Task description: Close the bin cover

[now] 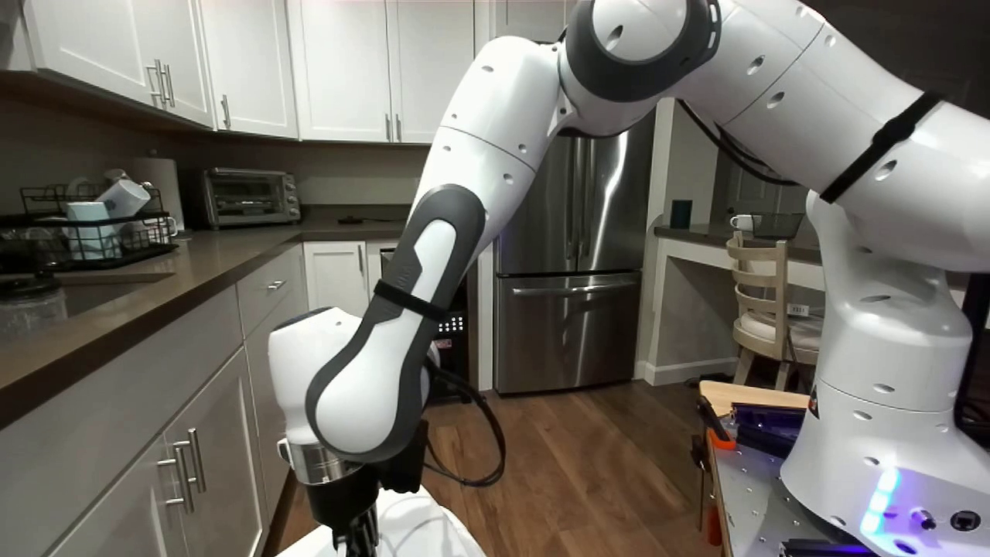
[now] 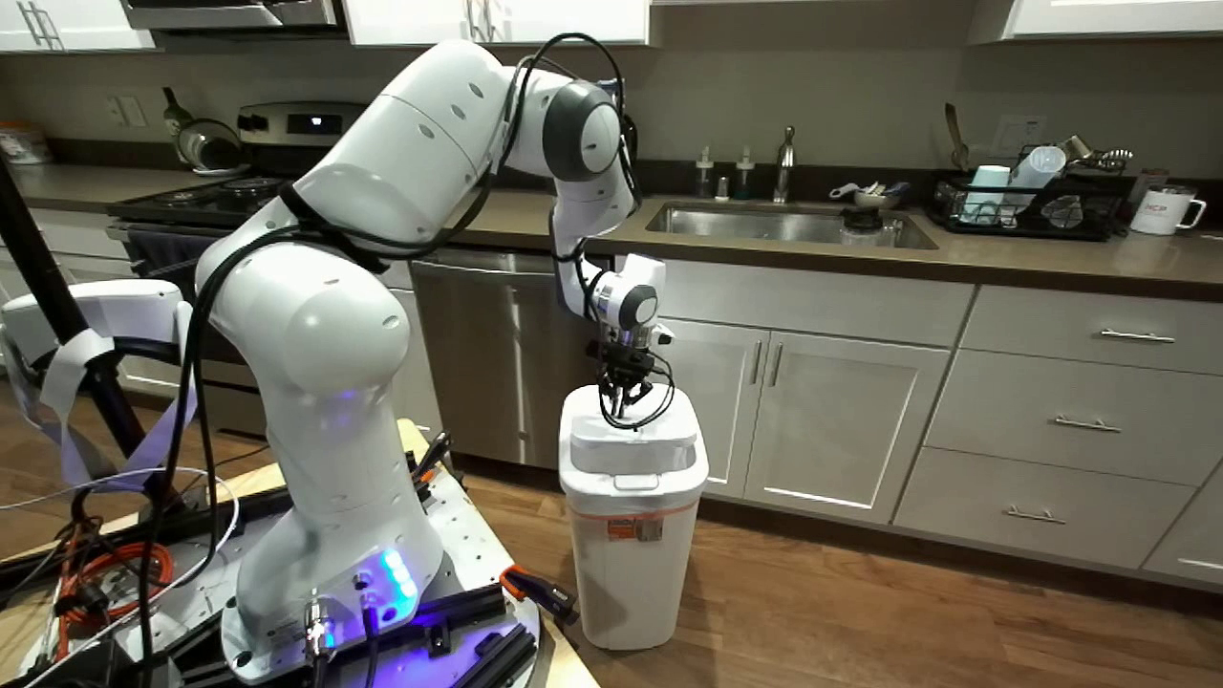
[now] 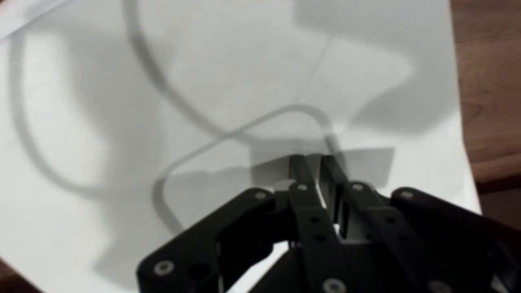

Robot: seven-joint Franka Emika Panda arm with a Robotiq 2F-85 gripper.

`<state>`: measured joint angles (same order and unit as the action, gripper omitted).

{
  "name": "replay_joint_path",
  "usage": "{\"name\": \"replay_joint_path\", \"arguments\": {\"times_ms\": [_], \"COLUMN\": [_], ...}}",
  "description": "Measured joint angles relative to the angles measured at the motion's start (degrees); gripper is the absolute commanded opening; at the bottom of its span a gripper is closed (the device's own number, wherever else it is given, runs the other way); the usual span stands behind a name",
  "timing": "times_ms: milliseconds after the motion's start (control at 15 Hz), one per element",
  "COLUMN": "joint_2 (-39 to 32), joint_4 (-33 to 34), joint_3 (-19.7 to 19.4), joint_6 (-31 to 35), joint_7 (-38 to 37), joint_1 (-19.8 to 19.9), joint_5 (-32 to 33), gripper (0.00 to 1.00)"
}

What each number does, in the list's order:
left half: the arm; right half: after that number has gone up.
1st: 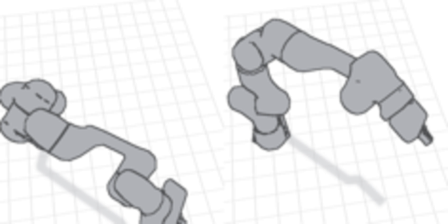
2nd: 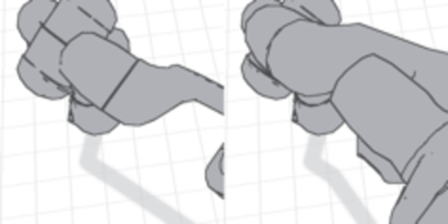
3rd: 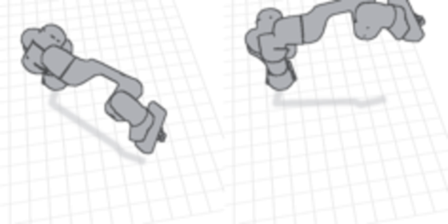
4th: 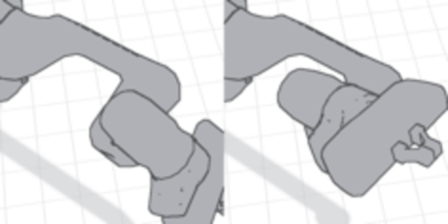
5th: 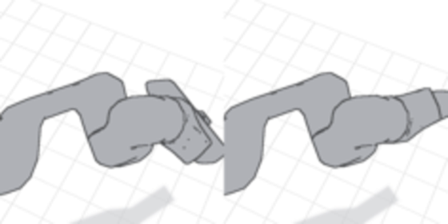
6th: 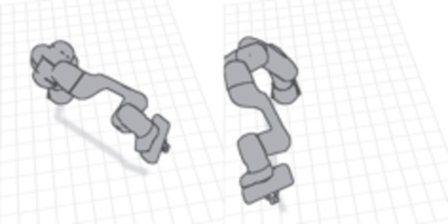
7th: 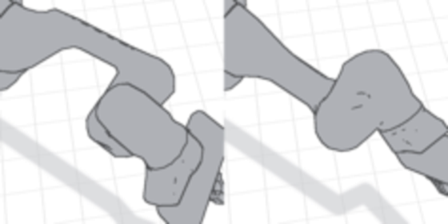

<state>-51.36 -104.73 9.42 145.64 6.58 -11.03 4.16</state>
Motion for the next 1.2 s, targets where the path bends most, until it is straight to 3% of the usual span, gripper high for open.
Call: {"name": "replay_joint_path", "arguments": {"times_ms": [133, 200, 267, 400, 733, 800, 867, 1000, 1200], "joint_2": [-0.01, -0.01, -0.01, -0.01, -0.02, -0.02, -0.02, -0.02, 0.0], "joint_4": [0.01, 0.0, 0.0, 0.01, -0.06, -0.06, -0.05, -0.05, -0.03], "joint_3": [2.82, 3.33, 3.47, 3.43, 0.31, -0.72, -1.72, -2.82, -3.0], "joint_6": [-0.88, -1.02, -1.06, -1.05, 2.6, 3.25, 3.54, 3.52, 2.07], "joint_7": [0.73, 0.76, 0.77, 0.77, 0.66, 0.44, 0.18, -0.05, -0.07], "joint_1": [2.13, 2.67, 2.84, 2.76, -0.84, -1.86, -2.81, -4.02, -4.25], "joint_5": [-1.56, -1.61, -1.67, -1.72, 0.53, 1.31, 1.93, 2.32, 2.32], "gripper": [0.33, 0.34, 0.59, 0.66, 0.97, 0.83, 0.58, 0.52, 0.31]}}
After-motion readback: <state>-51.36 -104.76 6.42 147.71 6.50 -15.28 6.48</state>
